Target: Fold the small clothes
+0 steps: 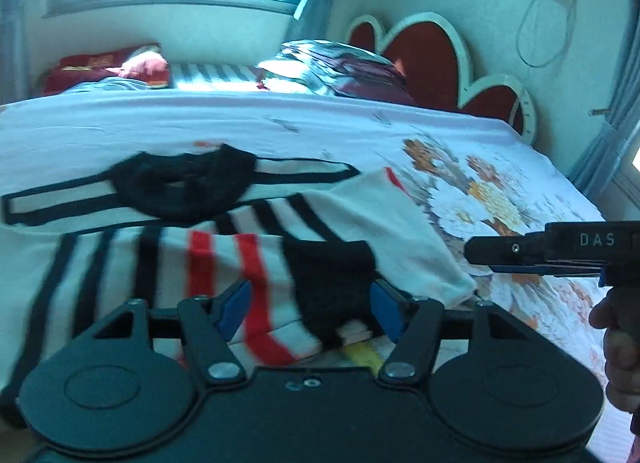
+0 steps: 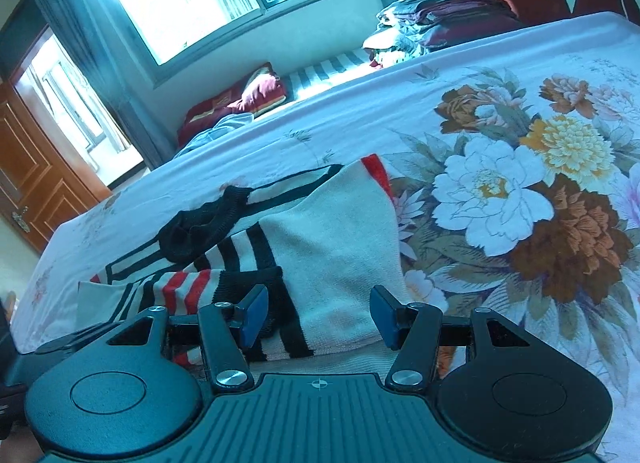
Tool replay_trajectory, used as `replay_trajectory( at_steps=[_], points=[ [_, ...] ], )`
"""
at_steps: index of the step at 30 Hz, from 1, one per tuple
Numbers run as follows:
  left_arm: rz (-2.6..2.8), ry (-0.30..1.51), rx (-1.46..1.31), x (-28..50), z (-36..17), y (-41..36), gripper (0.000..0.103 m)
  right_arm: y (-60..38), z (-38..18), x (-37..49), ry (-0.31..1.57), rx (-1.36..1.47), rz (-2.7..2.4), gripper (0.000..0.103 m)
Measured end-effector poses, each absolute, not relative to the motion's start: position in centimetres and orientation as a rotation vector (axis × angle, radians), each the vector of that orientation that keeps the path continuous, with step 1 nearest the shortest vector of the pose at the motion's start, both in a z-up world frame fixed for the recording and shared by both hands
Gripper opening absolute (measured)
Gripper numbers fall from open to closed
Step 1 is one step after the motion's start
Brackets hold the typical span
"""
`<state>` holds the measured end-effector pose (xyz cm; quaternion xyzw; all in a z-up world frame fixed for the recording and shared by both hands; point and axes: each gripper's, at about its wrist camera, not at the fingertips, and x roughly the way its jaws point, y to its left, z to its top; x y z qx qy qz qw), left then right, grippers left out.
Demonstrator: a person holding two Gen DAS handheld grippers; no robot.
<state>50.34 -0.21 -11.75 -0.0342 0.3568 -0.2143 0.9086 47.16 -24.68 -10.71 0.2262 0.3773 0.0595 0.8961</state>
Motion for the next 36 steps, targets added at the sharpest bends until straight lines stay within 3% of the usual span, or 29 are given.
replay_trajectory(
  at_steps=[6,8,15,16,17,18,19,27,32,36],
  points=[
    [-0.101,0.704,-0.042,45.3,-11.3,11.6,0.056,-21.9,-12.8,49.5,0.831,0.437,0.184,0.056],
    [-0.024,0.754,-0.029,44.3,-11.9,14.3,0.050,-21.5,-13.4,50.1,0.843,0.423,0.184,0.056],
    [0.019,0.788,-0.030,46.0,-13.8,16.3,0.037,-19.8,-15.1,52.3,0.889,0.354,0.212,0.056],
    [0.019,0.787,-0.031,46.7,-13.8,16.3,0.030,-19.4,-15.1,52.5,0.888,0.328,0.225,0.052],
    [0.008,0.788,-0.046,47.3,-13.9,16.5,0.025,-19.0,-15.1,52.7,0.888,0.299,0.233,0.039],
    [0.008,0.790,-0.052,47.6,-14.0,16.7,0.025,-18.5,-15.2,52.8,0.896,0.267,0.242,0.008],
    [0.004,0.793,-0.054,47.7,-14.1,17.0,0.023,-18.1,-15.2,53.0,0.897,0.236,0.246,0.005],
    [-0.031,0.811,-0.068,47.6,-14.6,17.9,0.021,-18.2,-11.7,49.6,0.784,0.128,0.260,0.000],
    [-0.030,0.828,-0.048,47.8,-14.5,17.6,0.021,-18.8,-15.2,50.3,0.895,0.162,0.216,0.000],
    [-0.049,0.853,-0.016,47.3,-13.9,17.7,0.029,-20.4,-14.1,49.5,0.827,0.250,0.178,0.000]
  ],
)
